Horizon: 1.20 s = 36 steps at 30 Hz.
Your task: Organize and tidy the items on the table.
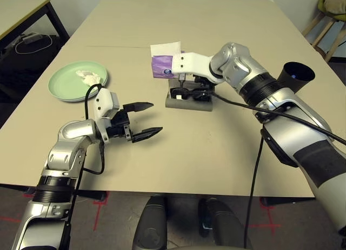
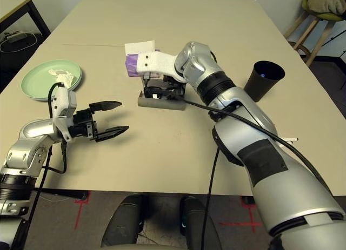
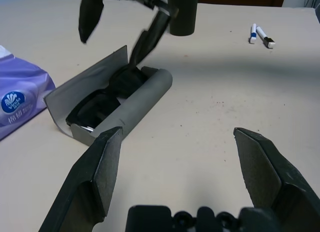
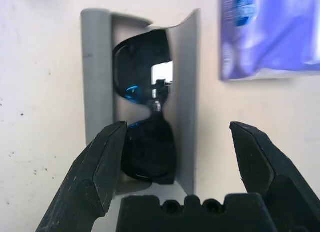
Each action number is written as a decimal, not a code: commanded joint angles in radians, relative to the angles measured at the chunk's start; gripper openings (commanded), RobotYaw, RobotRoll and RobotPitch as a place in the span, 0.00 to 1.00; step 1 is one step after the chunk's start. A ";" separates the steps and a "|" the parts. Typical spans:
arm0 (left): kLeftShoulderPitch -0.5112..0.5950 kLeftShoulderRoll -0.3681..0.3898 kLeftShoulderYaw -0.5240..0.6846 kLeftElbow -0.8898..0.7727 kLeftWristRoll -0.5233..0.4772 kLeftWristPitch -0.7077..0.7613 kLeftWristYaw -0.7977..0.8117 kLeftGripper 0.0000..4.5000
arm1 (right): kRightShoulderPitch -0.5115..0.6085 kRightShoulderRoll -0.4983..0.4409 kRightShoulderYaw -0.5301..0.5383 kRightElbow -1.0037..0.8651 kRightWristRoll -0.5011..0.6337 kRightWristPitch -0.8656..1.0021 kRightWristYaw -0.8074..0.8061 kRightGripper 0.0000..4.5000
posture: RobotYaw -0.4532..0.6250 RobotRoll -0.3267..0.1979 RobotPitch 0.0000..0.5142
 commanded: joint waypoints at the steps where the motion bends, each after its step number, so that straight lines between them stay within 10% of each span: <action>1: -0.018 -0.005 -0.014 0.041 0.008 -0.002 -0.023 1.00 | 0.050 -0.047 -0.092 -0.122 0.087 0.081 0.028 0.99 | 0.64 0.62 0.20; 18: -0.044 -0.031 0.006 0.101 -0.002 0.014 -0.004 1.00 | 0.650 -0.051 -0.536 -0.609 0.495 0.143 -0.315 0.99 | 0.60 0.62 0.21; 36: -0.090 -0.088 0.020 0.285 0.074 -0.187 0.041 1.00 | 1.011 -0.077 -0.574 -0.728 0.657 -0.227 -0.305 0.99 | 0.60 0.62 0.21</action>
